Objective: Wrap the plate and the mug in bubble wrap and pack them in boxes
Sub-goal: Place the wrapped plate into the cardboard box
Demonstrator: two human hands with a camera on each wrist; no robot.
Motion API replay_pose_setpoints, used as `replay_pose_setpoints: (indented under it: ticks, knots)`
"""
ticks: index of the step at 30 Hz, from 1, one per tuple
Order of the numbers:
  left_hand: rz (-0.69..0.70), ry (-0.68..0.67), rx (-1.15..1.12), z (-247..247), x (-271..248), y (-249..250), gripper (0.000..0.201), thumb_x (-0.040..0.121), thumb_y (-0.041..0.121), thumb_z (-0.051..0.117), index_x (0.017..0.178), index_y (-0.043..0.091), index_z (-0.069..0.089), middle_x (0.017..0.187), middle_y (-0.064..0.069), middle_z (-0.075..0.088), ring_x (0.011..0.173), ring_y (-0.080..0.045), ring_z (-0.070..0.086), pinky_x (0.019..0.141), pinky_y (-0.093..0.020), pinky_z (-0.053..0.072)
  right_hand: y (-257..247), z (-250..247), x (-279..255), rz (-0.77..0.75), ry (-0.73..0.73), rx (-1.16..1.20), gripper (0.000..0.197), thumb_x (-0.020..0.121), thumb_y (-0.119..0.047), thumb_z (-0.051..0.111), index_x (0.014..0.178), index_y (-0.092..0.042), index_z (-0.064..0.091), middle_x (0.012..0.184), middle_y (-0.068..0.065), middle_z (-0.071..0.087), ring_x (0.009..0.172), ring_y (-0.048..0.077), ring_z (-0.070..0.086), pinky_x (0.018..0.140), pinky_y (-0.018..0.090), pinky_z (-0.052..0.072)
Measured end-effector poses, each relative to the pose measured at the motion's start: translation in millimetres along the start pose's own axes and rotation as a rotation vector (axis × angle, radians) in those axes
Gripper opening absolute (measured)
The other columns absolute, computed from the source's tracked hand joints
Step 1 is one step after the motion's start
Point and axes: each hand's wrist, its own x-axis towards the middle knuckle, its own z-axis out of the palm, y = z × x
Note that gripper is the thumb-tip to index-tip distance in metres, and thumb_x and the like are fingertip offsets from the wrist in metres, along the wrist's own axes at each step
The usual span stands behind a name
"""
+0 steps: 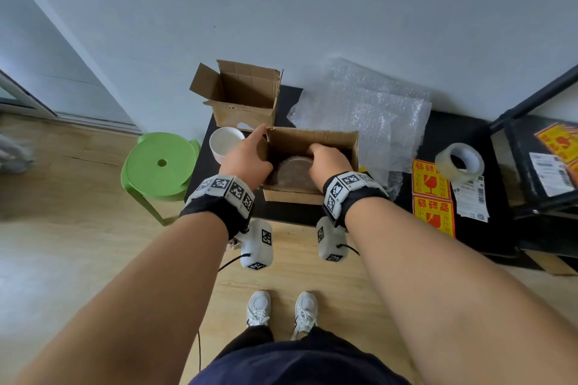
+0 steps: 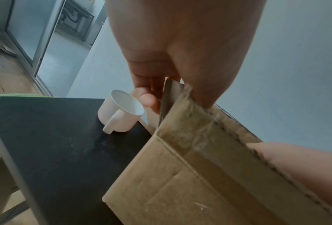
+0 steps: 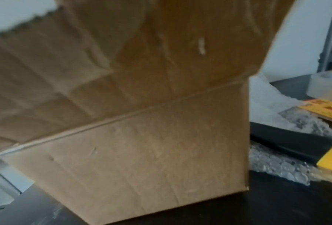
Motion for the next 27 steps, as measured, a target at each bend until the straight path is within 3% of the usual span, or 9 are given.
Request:
replay_pose_setpoints:
  ticks: [4, 9, 11, 15, 17, 19, 21, 27]
  knots:
    - [0.016, 0.028, 0.002, 3, -2, 1, 0.079, 0.083, 0.004, 0.056, 0.149, 0.034, 0.025, 0.127, -0.009, 0.058, 0.106, -0.028, 0.061, 0.087, -0.04, 0.053, 3, 4, 9, 0.044, -0.081, 0.018, 0.035, 0.1, -0.009, 0.04, 0.132, -0.014, 0.053, 0.123, 0.013, 0.062, 0.11, 0.031, 0.06, 0.093, 0.04, 0.047]
    - [0.027, 0.123, 0.041, 5, -8, 2, 0.072, 0.084, 0.003, 0.054, 0.146, 0.028, 0.027, 0.133, -0.007, 0.052, 0.106, -0.03, 0.059, 0.077, -0.034, 0.044, 2, 6, 9, 0.07, -0.048, -0.053, 0.036, 0.098, -0.01, 0.043, 0.131, -0.016, 0.057, 0.131, 0.011, 0.052, 0.117, 0.032, 0.053, 0.095, 0.042, 0.046]
    - [0.03, 0.158, 0.038, 7, -12, 3, 0.073, 0.085, 0.003, 0.053, 0.148, 0.029, 0.024, 0.134, -0.007, 0.051, 0.102, -0.03, 0.06, 0.076, -0.034, 0.045, 2, 4, 4, 0.053, 0.054, -0.02, 0.036, 0.095, -0.009, 0.049, 0.13, -0.014, 0.055, 0.132, 0.01, 0.048, 0.117, 0.03, 0.052, 0.095, 0.041, 0.048]
    - [-0.06, 0.214, 0.046, 6, -16, -3, 0.074, 0.085, 0.006, 0.051, 0.148, 0.027, 0.019, 0.129, -0.01, 0.054, 0.094, -0.033, 0.061, 0.071, -0.036, 0.047, 9, -7, -10, -0.049, 0.418, -0.071, 0.031, 0.085, -0.006, 0.054, 0.115, -0.011, 0.055, 0.12, 0.009, 0.052, 0.113, 0.028, 0.048, 0.092, 0.037, 0.043]
    - [-0.079, 0.241, 0.034, 5, -18, -4, 0.065, 0.085, 0.004, 0.05, 0.144, 0.021, 0.025, 0.127, -0.013, 0.054, 0.091, -0.036, 0.061, 0.07, -0.037, 0.047, 12, -13, -14, 0.036, 0.523, -0.118, 0.036, 0.081, -0.005, 0.055, 0.115, -0.011, 0.051, 0.119, 0.011, 0.05, 0.111, 0.03, 0.046, 0.09, 0.038, 0.039]
    - [-0.083, 0.256, 0.023, 4, -20, -3, 0.057, 0.087, 0.001, 0.049, 0.138, 0.018, 0.031, 0.128, -0.012, 0.051, 0.086, -0.033, 0.058, 0.069, -0.037, 0.043, 15, -18, -16, 0.173, 0.421, 0.028, 0.048, 0.084, -0.008, 0.058, 0.129, -0.012, 0.041, 0.124, 0.012, 0.05, 0.113, 0.031, 0.05, 0.09, 0.04, 0.044]
    - [-0.102, 0.26, 0.021, 2, -21, -1, 0.052, 0.086, 0.002, 0.05, 0.133, 0.017, 0.033, 0.122, -0.011, 0.053, 0.079, -0.028, 0.052, 0.068, -0.036, 0.04, 17, -23, -18, 0.246, 0.25, 0.202, 0.046, 0.089, -0.009, 0.055, 0.132, -0.011, 0.041, 0.122, 0.012, 0.056, 0.109, 0.031, 0.058, 0.086, 0.037, 0.048]
    - [-0.193, 0.206, 0.17, -13, -18, -10, 0.04, 0.08, 0.017, 0.055, 0.118, 0.012, 0.043, 0.097, -0.011, 0.062, 0.079, -0.031, 0.054, 0.068, -0.036, 0.044, 11, -34, -22, 0.235, 0.143, 0.193, 0.016, 0.092, -0.012, 0.048, 0.105, -0.007, 0.057, 0.111, 0.013, 0.063, 0.09, 0.029, 0.059, 0.072, 0.031, 0.043]
